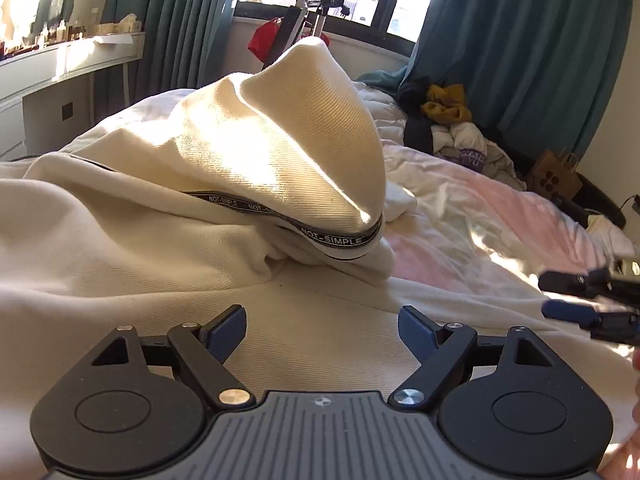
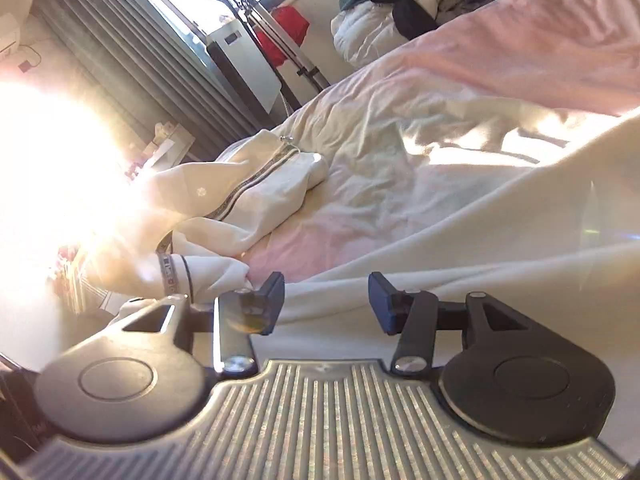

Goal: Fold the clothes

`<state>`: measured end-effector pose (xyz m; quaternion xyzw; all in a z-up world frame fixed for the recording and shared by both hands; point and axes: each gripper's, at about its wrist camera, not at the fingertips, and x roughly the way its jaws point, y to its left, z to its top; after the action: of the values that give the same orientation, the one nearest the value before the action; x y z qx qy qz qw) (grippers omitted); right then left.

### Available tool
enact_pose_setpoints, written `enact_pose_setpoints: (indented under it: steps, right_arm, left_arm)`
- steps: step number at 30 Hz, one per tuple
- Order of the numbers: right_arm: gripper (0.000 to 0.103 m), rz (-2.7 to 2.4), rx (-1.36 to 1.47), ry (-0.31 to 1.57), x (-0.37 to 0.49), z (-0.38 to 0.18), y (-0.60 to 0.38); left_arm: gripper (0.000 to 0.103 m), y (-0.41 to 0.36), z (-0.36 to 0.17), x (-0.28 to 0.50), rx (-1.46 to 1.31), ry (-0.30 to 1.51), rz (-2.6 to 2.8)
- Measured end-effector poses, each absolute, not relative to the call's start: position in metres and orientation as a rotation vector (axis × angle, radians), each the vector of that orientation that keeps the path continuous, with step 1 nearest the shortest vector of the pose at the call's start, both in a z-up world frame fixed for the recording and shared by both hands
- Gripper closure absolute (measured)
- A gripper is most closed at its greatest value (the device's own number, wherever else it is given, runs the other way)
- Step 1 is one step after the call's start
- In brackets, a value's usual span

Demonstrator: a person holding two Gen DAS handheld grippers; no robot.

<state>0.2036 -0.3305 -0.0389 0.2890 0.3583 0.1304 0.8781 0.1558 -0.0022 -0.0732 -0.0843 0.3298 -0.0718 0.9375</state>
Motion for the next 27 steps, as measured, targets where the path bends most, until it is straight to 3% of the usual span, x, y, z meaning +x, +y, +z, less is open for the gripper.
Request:
enact_pose_setpoints:
  steps: [4, 9, 14, 16, 17, 21, 27]
  right_arm:
    - [0.053, 0.301, 0.580, 0.765, 0.275, -0.046, -0.297]
    - [0.053, 0.302, 0.752, 0.796, 0.355, -0.075, -0.270]
    - [0.054, 0.239, 0.786, 0.799, 0.397, -0.087, -0.260]
    - [0.069, 0.215, 0.786, 0.794, 0.406, -0.085, -0.261]
    - [0.086, 0.208, 0.758, 0.787, 0.405, -0.079, -0.262]
    - [0.093, 0.174, 0.669, 0.735, 0.399, -0.050, -0.273]
    - [0.095, 0.044, 0.632, 0.528, 0.380, 0.027, -0.345]
  left_arm:
    - [0.018, 0.020, -0.074, 0.177, -0.195, 0.581, -0.173]
    - [0.015, 0.032, -0.096, 0.196, -0.208, 0.551, -0.226]
    - [0.012, 0.037, -0.107, 0.208, -0.241, 0.496, -0.296]
    - [0.012, 0.043, -0.108, 0.211, -0.279, 0.477, -0.311]
    - [0.012, 0.046, -0.109, 0.212, -0.296, 0.466, -0.318]
    - [0.012, 0.055, -0.109, 0.214, -0.336, 0.451, -0.356]
    - [0.012, 0.054, -0.107, 0.215, -0.302, 0.404, -0.421]
